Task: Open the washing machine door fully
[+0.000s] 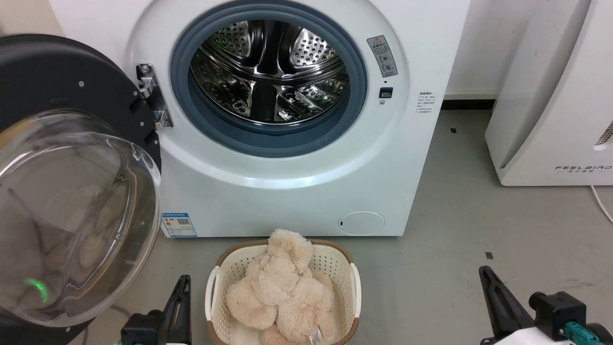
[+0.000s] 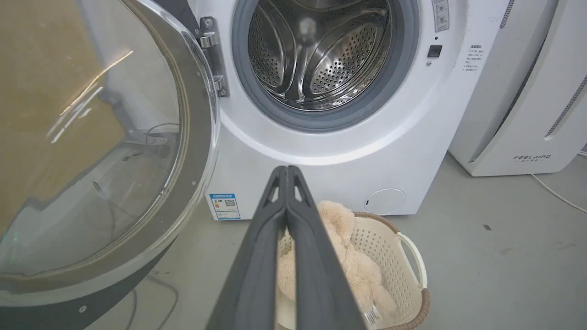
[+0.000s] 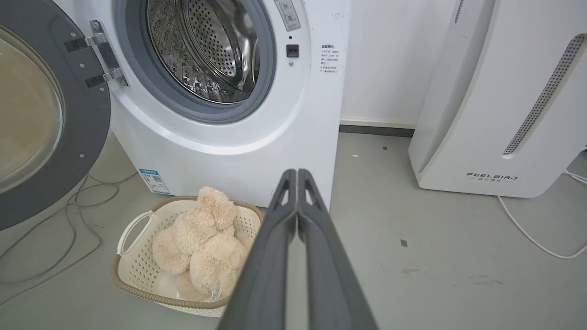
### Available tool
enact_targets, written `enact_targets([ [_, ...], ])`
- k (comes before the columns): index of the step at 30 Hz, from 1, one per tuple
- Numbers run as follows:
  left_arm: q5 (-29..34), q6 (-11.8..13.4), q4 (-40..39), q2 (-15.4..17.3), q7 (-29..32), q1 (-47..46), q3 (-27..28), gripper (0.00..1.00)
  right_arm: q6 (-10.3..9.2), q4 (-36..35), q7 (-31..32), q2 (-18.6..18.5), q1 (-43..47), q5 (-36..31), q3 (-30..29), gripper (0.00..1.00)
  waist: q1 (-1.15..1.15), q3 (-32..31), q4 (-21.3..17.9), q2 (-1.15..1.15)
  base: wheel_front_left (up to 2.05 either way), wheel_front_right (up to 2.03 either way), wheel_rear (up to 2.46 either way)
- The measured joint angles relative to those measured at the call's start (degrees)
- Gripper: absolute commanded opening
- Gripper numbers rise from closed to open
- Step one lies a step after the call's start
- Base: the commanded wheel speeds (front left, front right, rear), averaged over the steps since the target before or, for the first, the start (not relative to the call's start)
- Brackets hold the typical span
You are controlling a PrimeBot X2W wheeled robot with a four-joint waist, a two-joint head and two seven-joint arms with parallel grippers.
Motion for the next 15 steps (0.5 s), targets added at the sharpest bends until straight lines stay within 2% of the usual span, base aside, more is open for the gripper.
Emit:
enact_targets([
  [15, 1.96, -1.45, -0.21, -1.38, 1.36, -1.12, 1.68, 0.0, 0.0, 0.54, -0.02, 0.0, -1.08, -0.56, 0.11, 0.0, 0.0, 0.23, -0.08, 0.0, 0.0, 0.0, 0.0],
])
